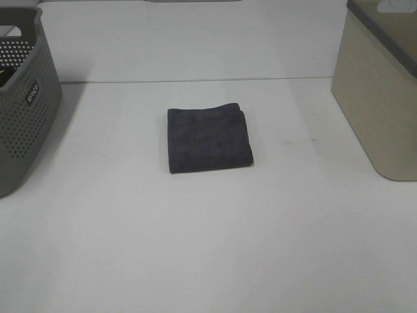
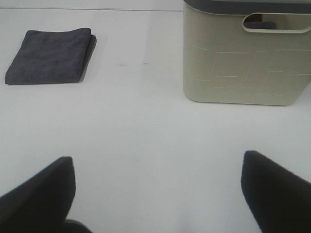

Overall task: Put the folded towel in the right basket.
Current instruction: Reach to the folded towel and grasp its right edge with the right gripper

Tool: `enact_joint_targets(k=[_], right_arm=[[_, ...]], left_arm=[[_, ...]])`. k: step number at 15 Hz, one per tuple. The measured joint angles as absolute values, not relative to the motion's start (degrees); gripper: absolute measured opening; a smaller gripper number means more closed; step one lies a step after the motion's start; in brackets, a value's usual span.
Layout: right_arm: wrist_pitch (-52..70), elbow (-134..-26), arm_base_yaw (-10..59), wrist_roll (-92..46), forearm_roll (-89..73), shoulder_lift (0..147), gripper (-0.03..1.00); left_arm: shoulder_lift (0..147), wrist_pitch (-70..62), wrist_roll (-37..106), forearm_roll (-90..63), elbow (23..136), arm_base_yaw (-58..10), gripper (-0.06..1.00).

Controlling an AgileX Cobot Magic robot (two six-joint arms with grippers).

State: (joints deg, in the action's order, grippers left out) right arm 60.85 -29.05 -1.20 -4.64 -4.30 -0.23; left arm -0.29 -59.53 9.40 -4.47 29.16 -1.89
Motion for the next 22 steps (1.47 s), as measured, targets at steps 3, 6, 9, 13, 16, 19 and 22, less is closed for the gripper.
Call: enact_joint_targets(k=[3,6,9,13,16,19,22], right_arm=[[60.8,-29.0,-1.2,-4.6,-4.3,-0.2,0.86],[60.8,-29.0,-1.2,-4.6,-4.3,-0.2,0.86],[60.8,-29.0,-1.2,-4.6,-4.3,-0.2,0.86],[60.8,-29.0,-1.2,-4.6,-4.4,-0.2,0.86],[60.8,-29.0,-1.2,-4.6,-4.4,-0.2,0.86],[60.8,-29.0,-1.2,-4.6,-4.4,-0.2,0.86],[60.8,-29.0,-1.2,-4.6,-4.4,-0.2,0.86]], left_arm=[[-0.3,-59.5,9.4,-4.5,29.2,-1.9,0.99],[-0.3,-59.5,9.4,-4.5,29.2,-1.9,0.99],[-0.3,-59.5,9.4,-4.5,29.2,-1.9,0.99],[-0.3,-59.5,9.4,-4.5,29.2,-1.9,0.99],[-0.3,-59.5,9.4,-4.5,29.2,-1.9,0.99],[-0.3,-59.5,9.4,-4.5,29.2,-1.9,0.99],[-0.3,-59.5,9.4,-4.5,29.2,-1.9,0.99]])
